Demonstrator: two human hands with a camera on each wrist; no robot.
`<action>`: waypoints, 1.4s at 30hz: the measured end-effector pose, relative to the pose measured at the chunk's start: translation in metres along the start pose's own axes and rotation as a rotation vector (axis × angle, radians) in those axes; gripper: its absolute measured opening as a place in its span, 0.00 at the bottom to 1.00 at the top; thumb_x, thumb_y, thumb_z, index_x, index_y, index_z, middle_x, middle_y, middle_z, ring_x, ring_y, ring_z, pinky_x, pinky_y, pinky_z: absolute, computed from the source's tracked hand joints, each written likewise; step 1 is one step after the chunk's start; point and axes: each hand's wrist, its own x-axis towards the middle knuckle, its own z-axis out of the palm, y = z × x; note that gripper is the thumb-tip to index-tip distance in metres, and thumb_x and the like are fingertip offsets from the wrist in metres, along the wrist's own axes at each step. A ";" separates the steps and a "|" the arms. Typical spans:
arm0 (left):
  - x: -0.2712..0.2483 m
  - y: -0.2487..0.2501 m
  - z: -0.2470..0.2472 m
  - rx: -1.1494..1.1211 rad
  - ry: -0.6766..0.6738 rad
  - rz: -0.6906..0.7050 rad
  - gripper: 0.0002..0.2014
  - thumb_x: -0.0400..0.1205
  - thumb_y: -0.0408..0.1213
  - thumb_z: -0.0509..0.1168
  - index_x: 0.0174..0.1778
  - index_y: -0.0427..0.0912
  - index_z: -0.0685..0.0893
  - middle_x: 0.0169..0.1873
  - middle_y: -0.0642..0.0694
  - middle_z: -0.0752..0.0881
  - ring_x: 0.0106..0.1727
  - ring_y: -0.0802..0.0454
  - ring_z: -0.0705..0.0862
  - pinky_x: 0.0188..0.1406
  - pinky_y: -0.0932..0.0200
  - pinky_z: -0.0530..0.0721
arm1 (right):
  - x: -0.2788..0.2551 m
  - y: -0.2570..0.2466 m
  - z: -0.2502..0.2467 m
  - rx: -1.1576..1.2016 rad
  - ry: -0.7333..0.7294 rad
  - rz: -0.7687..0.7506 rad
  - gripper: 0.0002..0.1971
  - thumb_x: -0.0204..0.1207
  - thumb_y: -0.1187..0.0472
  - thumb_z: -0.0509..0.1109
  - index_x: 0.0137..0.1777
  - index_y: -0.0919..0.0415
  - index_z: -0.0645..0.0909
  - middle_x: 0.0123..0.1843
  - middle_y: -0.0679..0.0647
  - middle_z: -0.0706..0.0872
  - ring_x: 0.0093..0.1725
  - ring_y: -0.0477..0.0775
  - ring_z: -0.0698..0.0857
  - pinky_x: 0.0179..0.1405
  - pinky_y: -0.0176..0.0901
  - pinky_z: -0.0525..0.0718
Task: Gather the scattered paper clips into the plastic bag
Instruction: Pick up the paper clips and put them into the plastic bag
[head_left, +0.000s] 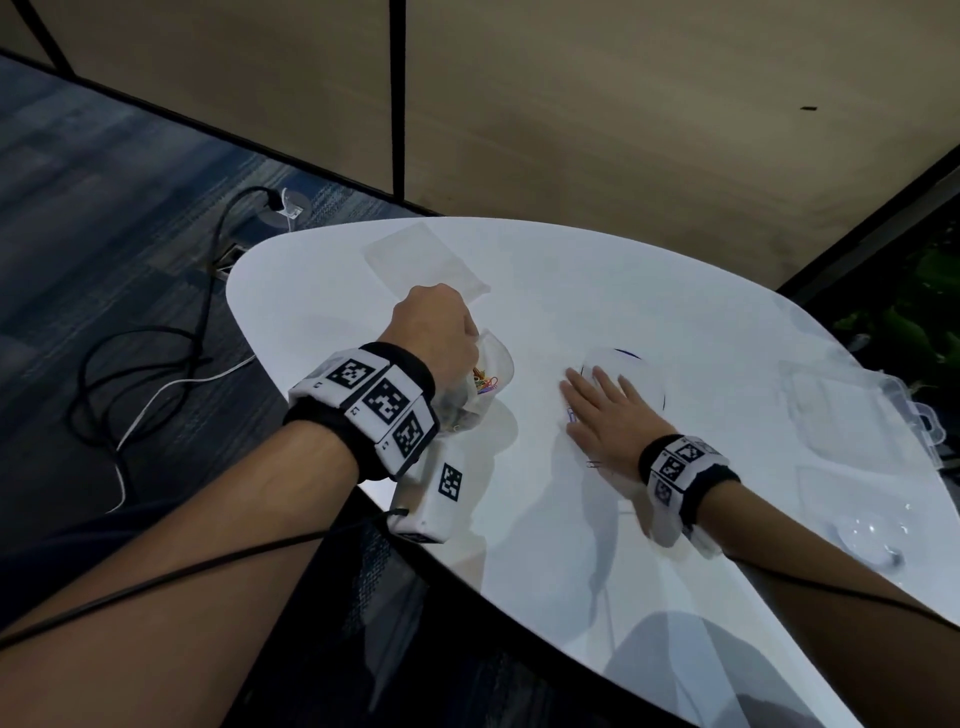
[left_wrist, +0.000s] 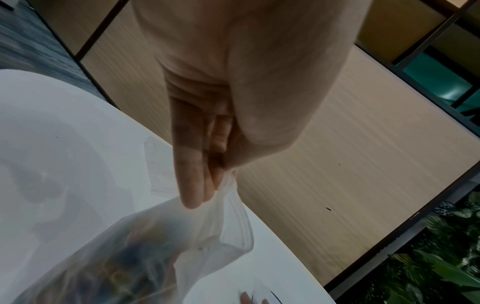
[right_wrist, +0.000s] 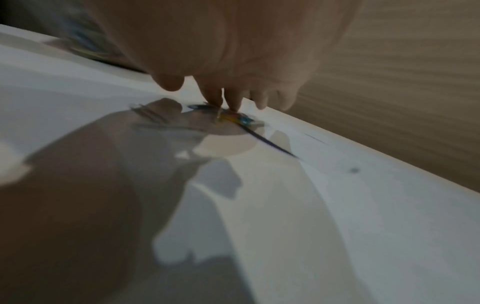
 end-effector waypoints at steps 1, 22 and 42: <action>0.000 0.001 0.001 0.002 -0.002 -0.001 0.13 0.79 0.27 0.63 0.53 0.40 0.91 0.50 0.39 0.91 0.52 0.39 0.90 0.59 0.50 0.88 | -0.002 0.004 0.001 0.047 -0.010 -0.002 0.35 0.81 0.42 0.32 0.86 0.56 0.45 0.88 0.52 0.43 0.87 0.61 0.48 0.84 0.58 0.52; 0.002 0.009 0.005 0.029 -0.003 0.004 0.13 0.79 0.27 0.63 0.52 0.40 0.91 0.52 0.40 0.90 0.51 0.38 0.90 0.57 0.49 0.89 | -0.062 -0.023 0.020 -0.004 -0.017 -0.124 0.30 0.64 0.68 0.80 0.67 0.77 0.79 0.69 0.76 0.78 0.65 0.69 0.84 0.64 0.54 0.84; -0.002 0.023 0.033 0.160 -0.029 0.082 0.11 0.81 0.31 0.64 0.56 0.37 0.89 0.58 0.41 0.88 0.59 0.42 0.86 0.59 0.51 0.86 | -0.046 0.012 -0.027 0.715 0.266 0.413 0.06 0.74 0.62 0.75 0.38 0.60 0.91 0.38 0.53 0.92 0.41 0.52 0.89 0.50 0.38 0.85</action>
